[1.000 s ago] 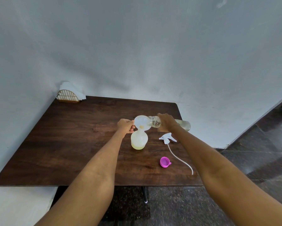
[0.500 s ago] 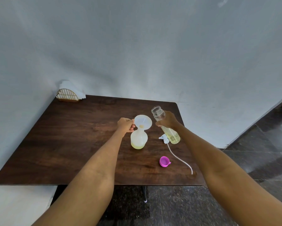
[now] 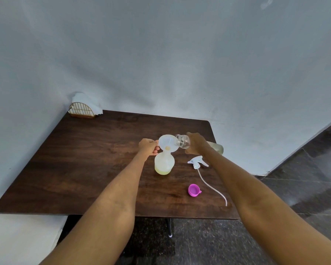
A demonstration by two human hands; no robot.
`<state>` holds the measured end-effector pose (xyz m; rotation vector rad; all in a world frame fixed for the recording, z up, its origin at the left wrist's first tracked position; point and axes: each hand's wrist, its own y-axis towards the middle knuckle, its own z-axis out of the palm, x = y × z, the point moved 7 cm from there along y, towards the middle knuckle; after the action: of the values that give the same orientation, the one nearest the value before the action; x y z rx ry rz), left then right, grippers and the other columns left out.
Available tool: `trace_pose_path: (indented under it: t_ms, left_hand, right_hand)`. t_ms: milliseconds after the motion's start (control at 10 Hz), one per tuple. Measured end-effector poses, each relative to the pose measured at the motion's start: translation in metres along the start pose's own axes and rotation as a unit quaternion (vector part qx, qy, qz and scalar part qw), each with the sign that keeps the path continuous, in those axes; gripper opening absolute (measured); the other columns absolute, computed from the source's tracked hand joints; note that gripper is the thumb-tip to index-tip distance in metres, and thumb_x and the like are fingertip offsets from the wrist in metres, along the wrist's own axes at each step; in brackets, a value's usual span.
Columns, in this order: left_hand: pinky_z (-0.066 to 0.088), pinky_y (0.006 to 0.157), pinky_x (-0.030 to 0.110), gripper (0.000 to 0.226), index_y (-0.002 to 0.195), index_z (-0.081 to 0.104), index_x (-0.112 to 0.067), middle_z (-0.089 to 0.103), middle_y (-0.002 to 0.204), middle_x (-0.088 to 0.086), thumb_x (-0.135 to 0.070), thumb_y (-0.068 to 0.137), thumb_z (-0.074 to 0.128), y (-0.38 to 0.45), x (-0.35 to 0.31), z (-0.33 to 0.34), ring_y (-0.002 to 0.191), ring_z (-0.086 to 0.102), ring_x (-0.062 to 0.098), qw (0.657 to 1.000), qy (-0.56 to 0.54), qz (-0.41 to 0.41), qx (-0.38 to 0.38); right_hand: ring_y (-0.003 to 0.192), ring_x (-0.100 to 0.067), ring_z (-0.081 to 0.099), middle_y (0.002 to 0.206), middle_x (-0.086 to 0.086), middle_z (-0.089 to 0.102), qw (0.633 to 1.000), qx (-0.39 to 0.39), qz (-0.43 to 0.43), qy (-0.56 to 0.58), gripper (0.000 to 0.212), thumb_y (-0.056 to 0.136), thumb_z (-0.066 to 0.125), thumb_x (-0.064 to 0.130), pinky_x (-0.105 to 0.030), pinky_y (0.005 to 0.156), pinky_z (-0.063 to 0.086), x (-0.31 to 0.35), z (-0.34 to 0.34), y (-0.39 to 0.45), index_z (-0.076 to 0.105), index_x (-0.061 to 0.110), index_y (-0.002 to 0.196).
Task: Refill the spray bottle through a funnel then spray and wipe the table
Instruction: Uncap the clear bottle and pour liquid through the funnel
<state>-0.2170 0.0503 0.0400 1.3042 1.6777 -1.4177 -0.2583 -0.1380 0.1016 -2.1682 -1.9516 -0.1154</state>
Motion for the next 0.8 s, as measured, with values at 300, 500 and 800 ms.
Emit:
trace_pose_path:
  t_ms: [300, 500, 800]
  left_hand:
    - [0.057, 0.080, 0.033, 0.022, 0.103, 0.066, 0.004, 0.063, 0.083, 0.013, -0.014, 0.092, 0.058, 0.0005, -0.0027, 0.0013, 0.059, 0.056, 0.011, 1.000, 0.005, 0.009, -0.004]
    - [0.057, 0.079, 0.033, 0.022, 0.102, 0.066, 0.004, 0.062, 0.079, 0.011, -0.014, 0.092, 0.058, 0.0012, -0.0023, 0.0013, 0.059, 0.056, 0.011, 1.000, 0.004, 0.012, -0.008]
    - [0.057, 0.083, 0.035, 0.023, 0.103, 0.066, 0.004, 0.063, 0.086, 0.014, -0.014, 0.092, 0.058, 0.0013, -0.0026, 0.0003, 0.061, 0.057, 0.012, 1.000, 0.007, 0.015, -0.006]
  right_hand:
    - [0.095, -0.032, 0.063, 0.104, -0.012, 0.067, 0.997, -0.007, -0.031, -0.067, 0.046, 0.071, 0.073, 0.022, -0.038, 0.083, 0.048, 0.0008, 0.0007, 0.0031, 0.053, 0.005, 0.109]
    - [0.097, -0.032, 0.063, 0.106, -0.013, 0.066, 0.996, -0.005, -0.035, -0.082, 0.046, 0.073, 0.072, 0.023, -0.039, 0.086, 0.047, 0.0002, 0.0023, 0.0048, 0.052, 0.005, 0.111]
    - [0.097, -0.033, 0.062, 0.104, -0.012, 0.066, 0.993, -0.014, -0.041, -0.110, 0.044, 0.072, 0.070, 0.022, -0.038, 0.083, 0.046, 0.0001, 0.0033, 0.0072, 0.052, 0.006, 0.109]
